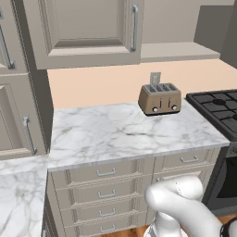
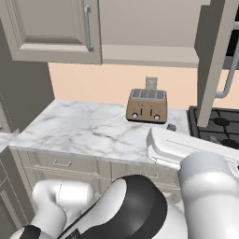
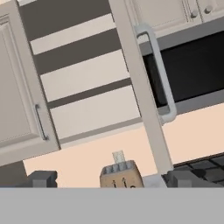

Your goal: Open the cabinet. Pick the dish brush and place it next to the sink. Then close the cabinet.

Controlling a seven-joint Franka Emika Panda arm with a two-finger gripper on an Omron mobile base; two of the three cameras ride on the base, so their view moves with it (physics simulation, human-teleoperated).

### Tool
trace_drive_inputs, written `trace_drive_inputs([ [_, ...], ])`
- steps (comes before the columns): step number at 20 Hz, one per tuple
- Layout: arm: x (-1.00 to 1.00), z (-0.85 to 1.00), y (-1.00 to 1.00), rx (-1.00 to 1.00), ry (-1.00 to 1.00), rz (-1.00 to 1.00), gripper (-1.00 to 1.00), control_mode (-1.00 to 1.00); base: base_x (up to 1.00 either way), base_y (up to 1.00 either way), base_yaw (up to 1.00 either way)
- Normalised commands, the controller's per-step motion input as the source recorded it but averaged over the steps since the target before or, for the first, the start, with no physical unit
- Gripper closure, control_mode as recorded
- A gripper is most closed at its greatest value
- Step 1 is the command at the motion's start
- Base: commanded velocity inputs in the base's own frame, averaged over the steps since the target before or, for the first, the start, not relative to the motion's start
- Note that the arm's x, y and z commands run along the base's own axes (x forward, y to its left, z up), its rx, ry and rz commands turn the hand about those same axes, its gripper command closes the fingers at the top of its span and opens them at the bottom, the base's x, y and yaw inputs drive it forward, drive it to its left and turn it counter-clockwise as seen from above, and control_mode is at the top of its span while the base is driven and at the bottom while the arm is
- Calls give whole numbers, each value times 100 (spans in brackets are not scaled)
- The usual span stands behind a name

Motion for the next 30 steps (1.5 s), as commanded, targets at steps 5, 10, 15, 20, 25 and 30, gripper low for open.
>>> trace_drive_inputs([
  [5,29,-8,-21,0,0,11,-100,-100,0,0,0],
  [10,42,-11,-24,0,0,10,-100,-100,0,0,0],
  [15,39,-20,-23,0,0,10,-100,-100,0,0,0],
  [20,14,-27,-26,0,0,6,-100,-100,0,0,0],
  [25,17,-29,-27,0,0,6,-100,-100,0,0,0],
  [30,22,-24,-19,0,0,5,-100,-100,0,0,0],
])
